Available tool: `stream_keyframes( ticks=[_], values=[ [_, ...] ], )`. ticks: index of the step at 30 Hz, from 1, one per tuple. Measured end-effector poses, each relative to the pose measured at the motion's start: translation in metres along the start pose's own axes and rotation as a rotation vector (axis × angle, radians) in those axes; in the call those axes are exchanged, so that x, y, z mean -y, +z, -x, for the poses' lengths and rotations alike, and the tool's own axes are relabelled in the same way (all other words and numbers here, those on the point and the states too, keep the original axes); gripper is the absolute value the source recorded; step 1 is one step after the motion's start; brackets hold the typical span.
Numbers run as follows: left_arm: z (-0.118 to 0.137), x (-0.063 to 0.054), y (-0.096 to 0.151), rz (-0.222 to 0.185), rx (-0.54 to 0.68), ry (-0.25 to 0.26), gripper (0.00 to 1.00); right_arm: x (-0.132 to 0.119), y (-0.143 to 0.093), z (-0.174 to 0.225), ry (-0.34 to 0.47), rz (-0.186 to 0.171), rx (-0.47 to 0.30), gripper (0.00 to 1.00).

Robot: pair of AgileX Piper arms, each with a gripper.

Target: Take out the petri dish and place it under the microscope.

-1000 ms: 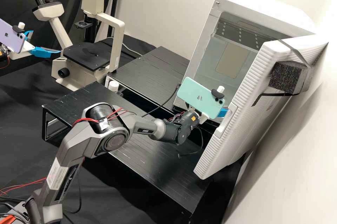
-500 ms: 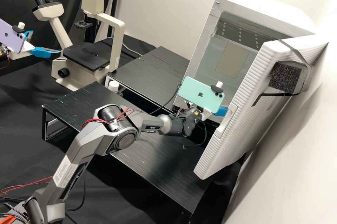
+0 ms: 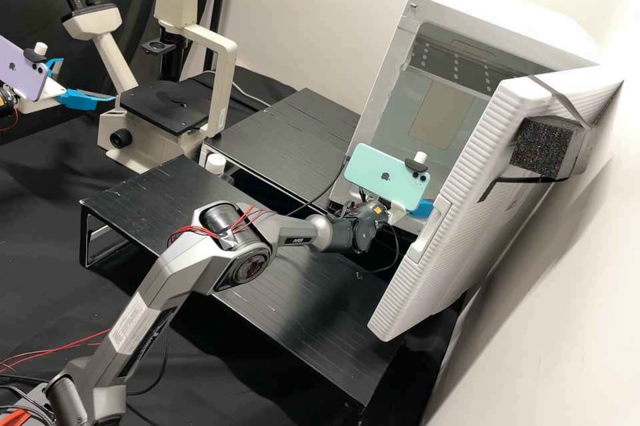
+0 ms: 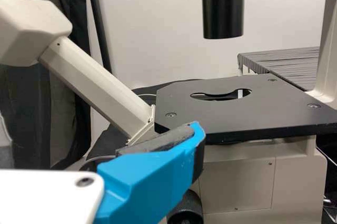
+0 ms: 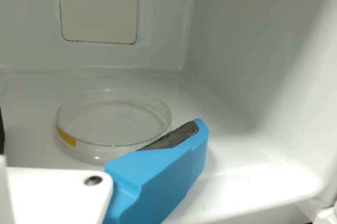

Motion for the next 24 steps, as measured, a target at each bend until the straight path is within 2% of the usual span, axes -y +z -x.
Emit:
stream_keyframes(
  ticks=[14, 15, 24],
  values=[
    [0.0, 0.0, 0.0, 0.0, 0.0, 0.0, 1.0, 0.0081, -0.0003, -0.006, -0.019, -0.006, 0.018, 1.0],
    [0.0, 0.0, 0.0, 0.0, 0.0, 0.0, 1.0, 0.0081, -0.0003, -0.006, -0.019, -0.006, 0.018, 0.0],
    [0.0, 0.0, 0.0, 0.0, 0.0, 0.0, 1.0, 0.009, 0.0, -0.0062, -0.023, -0.006, 0.028, 0.0]
  ],
)
